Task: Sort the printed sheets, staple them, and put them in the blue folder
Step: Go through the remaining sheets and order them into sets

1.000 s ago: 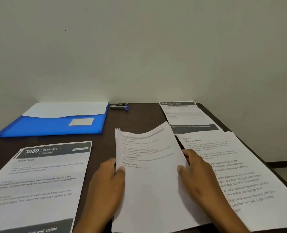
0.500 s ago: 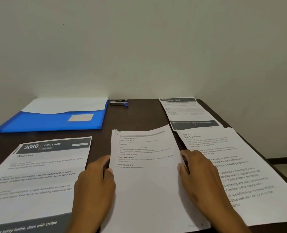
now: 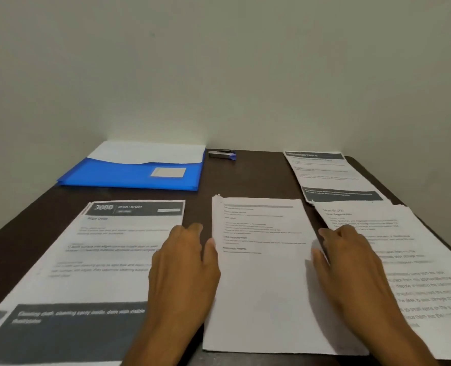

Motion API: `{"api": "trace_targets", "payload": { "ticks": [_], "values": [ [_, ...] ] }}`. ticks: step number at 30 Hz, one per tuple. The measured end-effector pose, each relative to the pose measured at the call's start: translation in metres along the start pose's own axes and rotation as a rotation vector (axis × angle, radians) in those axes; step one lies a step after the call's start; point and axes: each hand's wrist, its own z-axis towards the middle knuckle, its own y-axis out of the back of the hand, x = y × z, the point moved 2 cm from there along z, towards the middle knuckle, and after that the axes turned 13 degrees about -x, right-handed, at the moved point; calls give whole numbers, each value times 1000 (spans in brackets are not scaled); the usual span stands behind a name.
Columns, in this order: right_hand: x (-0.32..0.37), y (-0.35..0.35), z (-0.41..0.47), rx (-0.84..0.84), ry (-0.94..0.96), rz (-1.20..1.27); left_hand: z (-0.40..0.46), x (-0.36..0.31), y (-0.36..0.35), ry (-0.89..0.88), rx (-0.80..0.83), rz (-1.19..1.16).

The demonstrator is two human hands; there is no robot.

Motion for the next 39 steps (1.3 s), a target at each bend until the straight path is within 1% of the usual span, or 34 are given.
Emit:
{"api": "trace_targets", "payload": {
  "ticks": [3,5,7,9,12,14,17,21,25,29,33,36,39],
  "values": [
    [21,8,0,60,3,68,11,16,25,49,-55,-59],
    [45,13,-4,104,49,166,25,41,46,97,-97,-74],
    [71,15,-8,140,81,286,40,71,70,105,-152,-24],
    [97,9,-12,192,83,375,55,106,91,118,-192,87],
    [133,-6,-23,312,78,457,69,155,110,226,-178,234],
    [153,-15,-31,356,68,490,73,179,113,265,-156,268],
    [173,-22,-38,381,40,480,72,199,110,254,-108,285],
    [189,-24,-42,407,22,461,72,203,102,249,-61,282],
    [199,-20,-47,480,-4,503,79,203,96,304,-20,217],
    [201,-19,-49,480,-44,502,85,209,91,356,63,116],
    [201,-23,-50,487,-78,503,83,204,87,311,113,25],
    [201,-23,-51,472,-74,517,80,197,90,283,72,-78],
    [196,-26,-51,463,-105,585,79,185,101,301,-40,-348]
  ]
}}
